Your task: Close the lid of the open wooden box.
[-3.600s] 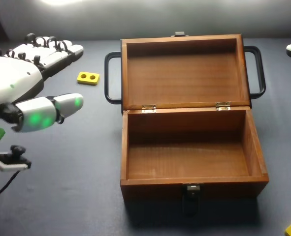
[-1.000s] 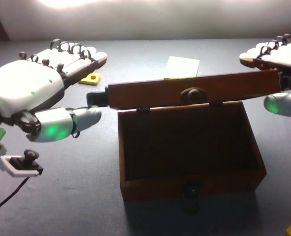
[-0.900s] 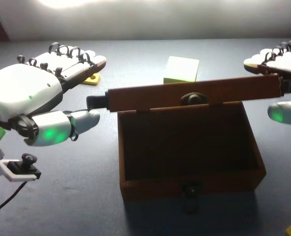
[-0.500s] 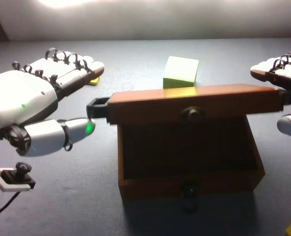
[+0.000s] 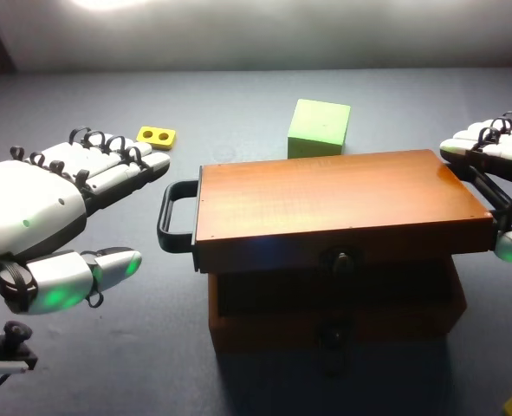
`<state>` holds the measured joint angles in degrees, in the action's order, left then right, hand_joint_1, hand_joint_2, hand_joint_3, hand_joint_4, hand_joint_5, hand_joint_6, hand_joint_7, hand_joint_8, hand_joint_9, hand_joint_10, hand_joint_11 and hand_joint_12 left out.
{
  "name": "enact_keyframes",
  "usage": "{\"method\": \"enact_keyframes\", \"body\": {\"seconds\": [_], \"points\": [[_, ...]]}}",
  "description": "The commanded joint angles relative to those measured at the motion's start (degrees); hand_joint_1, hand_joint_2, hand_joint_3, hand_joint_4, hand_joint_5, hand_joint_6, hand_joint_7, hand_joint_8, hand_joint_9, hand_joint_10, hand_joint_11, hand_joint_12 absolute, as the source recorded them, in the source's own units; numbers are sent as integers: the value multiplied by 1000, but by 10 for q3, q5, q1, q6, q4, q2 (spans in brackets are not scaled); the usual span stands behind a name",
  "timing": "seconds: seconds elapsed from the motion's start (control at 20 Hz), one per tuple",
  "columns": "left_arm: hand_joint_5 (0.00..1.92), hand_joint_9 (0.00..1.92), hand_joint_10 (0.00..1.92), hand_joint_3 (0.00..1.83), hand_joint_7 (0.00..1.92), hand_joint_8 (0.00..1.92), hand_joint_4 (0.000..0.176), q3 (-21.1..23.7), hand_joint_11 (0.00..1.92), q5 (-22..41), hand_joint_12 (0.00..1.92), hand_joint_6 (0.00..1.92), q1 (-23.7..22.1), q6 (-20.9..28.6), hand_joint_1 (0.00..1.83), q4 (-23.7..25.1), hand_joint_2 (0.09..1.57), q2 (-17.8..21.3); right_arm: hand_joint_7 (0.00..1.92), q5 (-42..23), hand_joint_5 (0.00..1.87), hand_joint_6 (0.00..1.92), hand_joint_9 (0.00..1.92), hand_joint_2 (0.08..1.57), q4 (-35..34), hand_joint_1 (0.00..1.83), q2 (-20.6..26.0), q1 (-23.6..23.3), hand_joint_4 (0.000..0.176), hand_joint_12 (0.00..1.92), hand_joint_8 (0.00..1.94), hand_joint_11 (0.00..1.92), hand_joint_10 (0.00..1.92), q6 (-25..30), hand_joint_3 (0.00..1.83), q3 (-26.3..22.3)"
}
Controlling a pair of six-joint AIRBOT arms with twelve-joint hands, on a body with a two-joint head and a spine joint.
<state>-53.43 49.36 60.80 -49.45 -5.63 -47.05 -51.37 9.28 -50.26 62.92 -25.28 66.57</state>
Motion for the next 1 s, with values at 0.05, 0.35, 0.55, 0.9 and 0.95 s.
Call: {"method": "enact_keyframes", "body": {"seconds": [0.05, 0.35, 0.55, 0.9, 0.95], "points": [[7, 0, 0, 3, 0, 0, 0, 1, 0, 68, 14, 1, -2, 3, 201, -6, 1468, -2, 17, -71, 46, 3, 0, 1375, -31, 280, -2, 2, 0, 9, 2, 27, 0, 6, 3, 1], [1, 0, 0, 0, 0, 0, 0, 1, 0, 67, 0, 0, 11, 4, 222, -18, 1473, -9, 2, -71, 12, 0, 0, 1368, -39, 342, -9, 24, 22, 24, 0, 80, 0, 6, 0, -3], [0, 0, 0, 1, 0, 0, 0, 1, 0, 67, 0, 0, 12, 6, 216, -19, 1481, -13, 0, -71, 0, 0, 0, 1307, -44, 359, -17, 31, 60, 19, 0, 78, 0, 6, 0, -4], [0, 0, 0, 1, 0, 0, 0, 1, 0, 74, 0, 0, 14, 11, 240, -21, 1481, -14, 0, -71, 0, 0, 0, 1220, -57, 404, -11, 58, 72, 23, 0, 58, 0, 6, 0, -18], [0, 0, 0, 0, 0, 0, 0, 1, 0, 76, 0, 0, 15, 12, 247, -20, 1478, -14, 0, -71, 0, 0, 0, 1224, -57, 416, -7, 60, 71, 36, 0, 88, 0, 6, 0, -21]]}}
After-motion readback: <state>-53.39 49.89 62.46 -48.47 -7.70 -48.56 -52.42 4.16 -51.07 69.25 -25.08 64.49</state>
